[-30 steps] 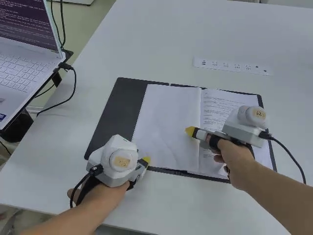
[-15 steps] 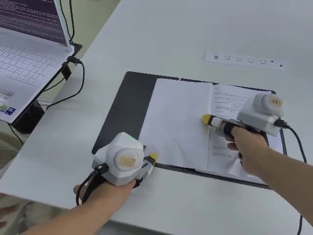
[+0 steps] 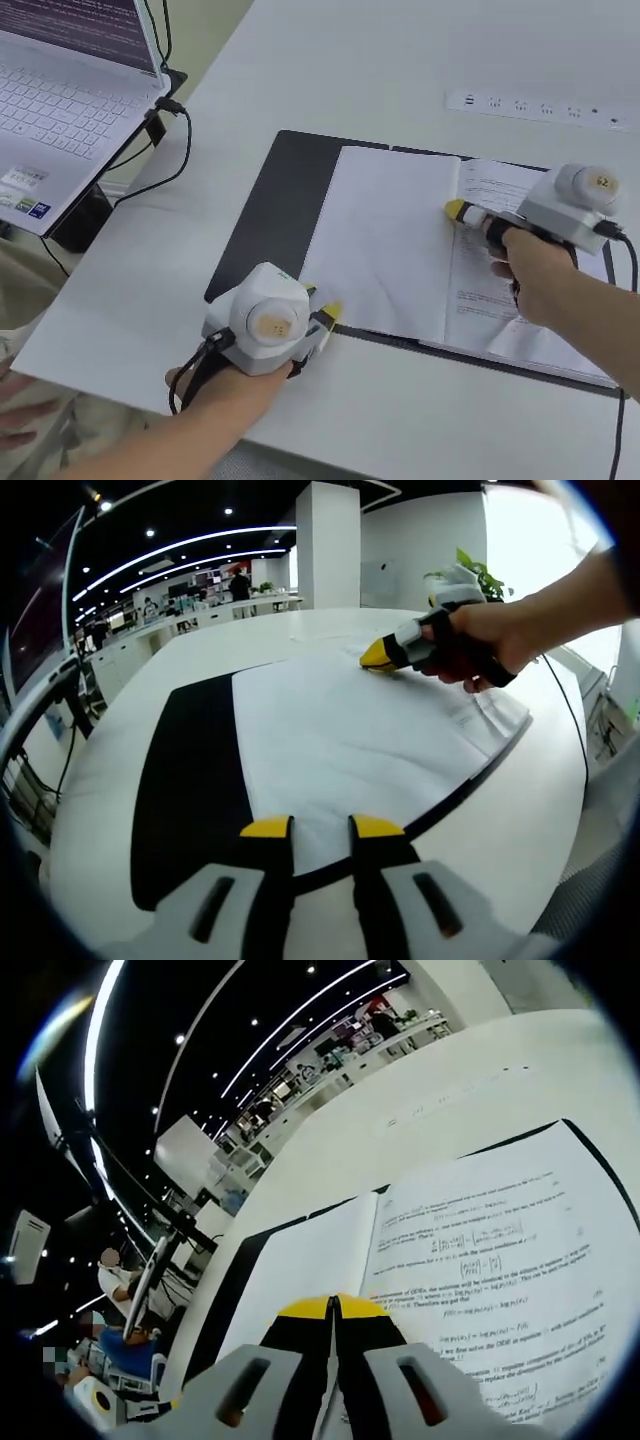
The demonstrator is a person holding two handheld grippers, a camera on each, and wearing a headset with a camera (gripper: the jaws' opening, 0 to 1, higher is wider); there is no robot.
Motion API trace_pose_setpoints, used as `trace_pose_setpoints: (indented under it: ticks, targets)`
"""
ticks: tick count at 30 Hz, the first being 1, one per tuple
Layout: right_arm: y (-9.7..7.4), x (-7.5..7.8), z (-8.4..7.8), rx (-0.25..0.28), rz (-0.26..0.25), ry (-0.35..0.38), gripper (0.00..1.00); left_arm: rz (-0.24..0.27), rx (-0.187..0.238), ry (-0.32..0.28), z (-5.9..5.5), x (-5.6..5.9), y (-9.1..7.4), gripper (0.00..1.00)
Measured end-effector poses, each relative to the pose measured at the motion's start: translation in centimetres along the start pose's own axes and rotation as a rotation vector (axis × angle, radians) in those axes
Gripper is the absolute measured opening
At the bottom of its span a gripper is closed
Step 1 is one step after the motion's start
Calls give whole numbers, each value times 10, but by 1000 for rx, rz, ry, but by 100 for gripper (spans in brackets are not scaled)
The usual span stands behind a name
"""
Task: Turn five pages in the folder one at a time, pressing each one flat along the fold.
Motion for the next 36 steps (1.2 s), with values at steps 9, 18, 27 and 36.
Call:
trace_pose_setpoints:
  ticks: [9, 18, 27, 36]
  targets:
    - [30, 27, 29, -3, -10, -7, 0, 1, 2, -2, 0, 0, 0, 20]
    - [48, 41, 44, 33, -7, 3, 0, 2, 6, -4, 0, 1, -1, 20]
    - [61, 45, 58, 94, -24, -1, 0, 5, 12, -9, 1, 1, -2, 20]
    - [66, 46, 65, 122, -44, -23, 0, 6, 16, -13, 1, 1, -2, 20]
Point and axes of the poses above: the centre of the closed fingertips' face, and the gripper's own axes: y roughly forward along the fingers, x roughly to its right, z roughly out of its top, the point moved 3 cm from there along -y, roughly backward along the fingers, and after that the axes turned 3 degrees about -x, right-handed, at the moved point
